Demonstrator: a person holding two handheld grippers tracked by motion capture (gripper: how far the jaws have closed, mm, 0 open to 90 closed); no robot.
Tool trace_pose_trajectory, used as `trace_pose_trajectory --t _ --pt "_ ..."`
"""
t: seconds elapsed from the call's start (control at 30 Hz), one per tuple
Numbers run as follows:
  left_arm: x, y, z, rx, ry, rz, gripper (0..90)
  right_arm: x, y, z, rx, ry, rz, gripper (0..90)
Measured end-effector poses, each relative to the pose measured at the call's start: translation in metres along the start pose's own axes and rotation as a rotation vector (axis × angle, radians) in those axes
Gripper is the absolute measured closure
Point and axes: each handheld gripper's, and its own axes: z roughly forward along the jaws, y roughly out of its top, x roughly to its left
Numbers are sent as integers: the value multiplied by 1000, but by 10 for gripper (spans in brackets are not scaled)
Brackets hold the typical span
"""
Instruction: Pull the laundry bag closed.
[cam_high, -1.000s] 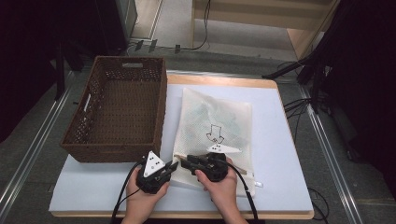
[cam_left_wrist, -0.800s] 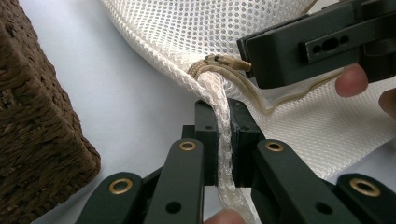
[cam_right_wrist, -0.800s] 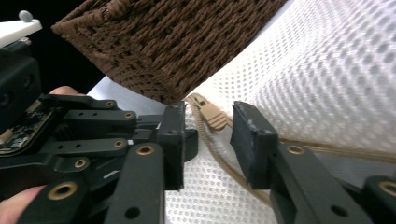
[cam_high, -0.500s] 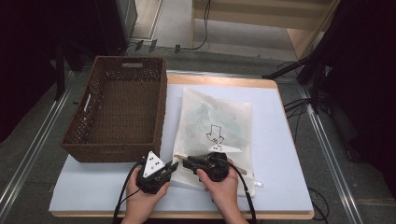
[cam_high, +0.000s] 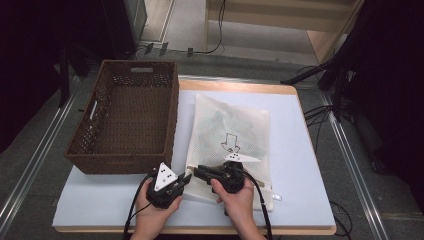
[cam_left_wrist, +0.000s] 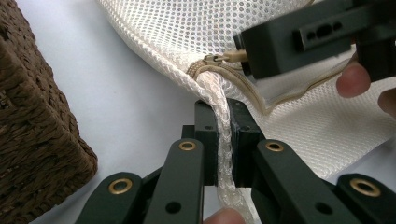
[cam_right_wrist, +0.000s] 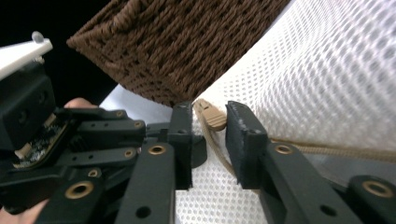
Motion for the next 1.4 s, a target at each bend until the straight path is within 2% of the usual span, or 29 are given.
trace_pose_trajectory --t 0.1,0.23,0.37,0.5,0.57,0.7,0.8,0.93,1.03,1.13,1.2,1.23,1.33,1.4 --pt "0 0 0 0 -2 2 852 -2 2 0 -13 8 17 798" --pt "-2 0 0 7 8 21 852 -2 3 2 -21 47 33 811" --pt "-2 0 0 9 10 24 852 -2 4 4 -19 35 38 822" --pt "-1 0 0 8 7 20 851 -4 4 6 -14 46 48 840" --pt "-1 0 0 7 1 16 850 -3 3 6 -14 51 39 882" --pt "3 1 -1 6 -38 -18 812 0 2 5 -27 32 0 888" --pt "8 3 -1 1 -82 -69 708 0 2 4 -35 34 -2 888" --pt "15 6 0 4 -80 -111 688 0 1 3 -41 31 -9 888" --pt "21 7 1 8 -127 -159 690 1 0 3 -48 32 -21 888" --pt "21 7 2 5 -122 -167 757 2 -1 4 -45 27 -40 888" --pt "21 7 -1 -26 -103 -178 835 2 -1 4 -53 26 -46 888" --pt "21 8 -1 -34 -104 -188 850 3 -1 4 -57 23 -48 889" --pt "17 7 1 -30 -99 -173 873 5 -3 2 -56 -6 -81 889" --pt "17 6 1 -31 -116 -184 879 6 -4 2 -47 -26 -86 890"
